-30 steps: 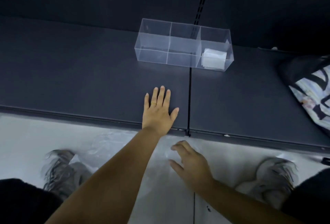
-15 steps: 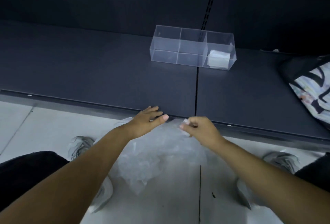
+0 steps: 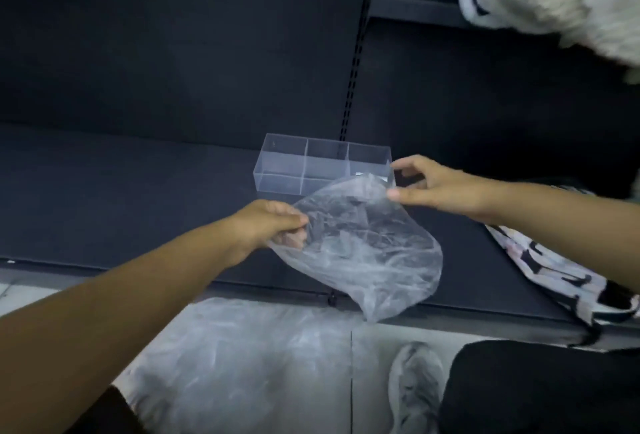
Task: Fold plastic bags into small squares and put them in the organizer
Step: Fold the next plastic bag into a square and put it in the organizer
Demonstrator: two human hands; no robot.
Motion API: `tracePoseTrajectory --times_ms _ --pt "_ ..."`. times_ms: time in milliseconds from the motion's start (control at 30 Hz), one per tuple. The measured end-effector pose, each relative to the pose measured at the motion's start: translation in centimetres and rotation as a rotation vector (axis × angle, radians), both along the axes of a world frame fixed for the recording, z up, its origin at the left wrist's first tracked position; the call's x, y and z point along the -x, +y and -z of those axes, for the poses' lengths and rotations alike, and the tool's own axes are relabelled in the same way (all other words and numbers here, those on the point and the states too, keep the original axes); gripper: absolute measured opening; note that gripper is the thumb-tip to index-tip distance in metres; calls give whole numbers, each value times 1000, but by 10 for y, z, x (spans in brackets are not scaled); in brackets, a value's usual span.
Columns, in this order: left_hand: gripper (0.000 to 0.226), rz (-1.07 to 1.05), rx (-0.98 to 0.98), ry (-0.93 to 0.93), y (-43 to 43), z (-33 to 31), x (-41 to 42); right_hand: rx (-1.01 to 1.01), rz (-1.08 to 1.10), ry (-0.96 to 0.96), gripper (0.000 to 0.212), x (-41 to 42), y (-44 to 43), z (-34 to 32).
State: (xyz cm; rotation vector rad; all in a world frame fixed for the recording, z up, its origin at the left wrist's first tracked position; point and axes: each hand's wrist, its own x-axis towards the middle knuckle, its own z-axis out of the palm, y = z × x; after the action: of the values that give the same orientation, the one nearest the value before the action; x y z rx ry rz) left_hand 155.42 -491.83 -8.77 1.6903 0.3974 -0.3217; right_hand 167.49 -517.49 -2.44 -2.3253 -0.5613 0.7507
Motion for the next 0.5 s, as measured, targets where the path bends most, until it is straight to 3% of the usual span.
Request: tracePoseTrajectory --times_ms 167,233,367,433,500 --pt "21 -30 96 113 1 -13 -41 96 -408 -234 85 17 26 20" --pt "17 -36 99 138 2 -13 -57 58 -345 -220 87 10 42 46" --pt "18 5 52 154 15 5 -76 -115 -103 13 82 -14 60 96" --pt "19 -34 81 196 22 26 -76 -77 -137 -81 85 -15 63 125" --pt "22 -94 198 254 25 43 -74 -40 -170 -255 66 -9 67 151"
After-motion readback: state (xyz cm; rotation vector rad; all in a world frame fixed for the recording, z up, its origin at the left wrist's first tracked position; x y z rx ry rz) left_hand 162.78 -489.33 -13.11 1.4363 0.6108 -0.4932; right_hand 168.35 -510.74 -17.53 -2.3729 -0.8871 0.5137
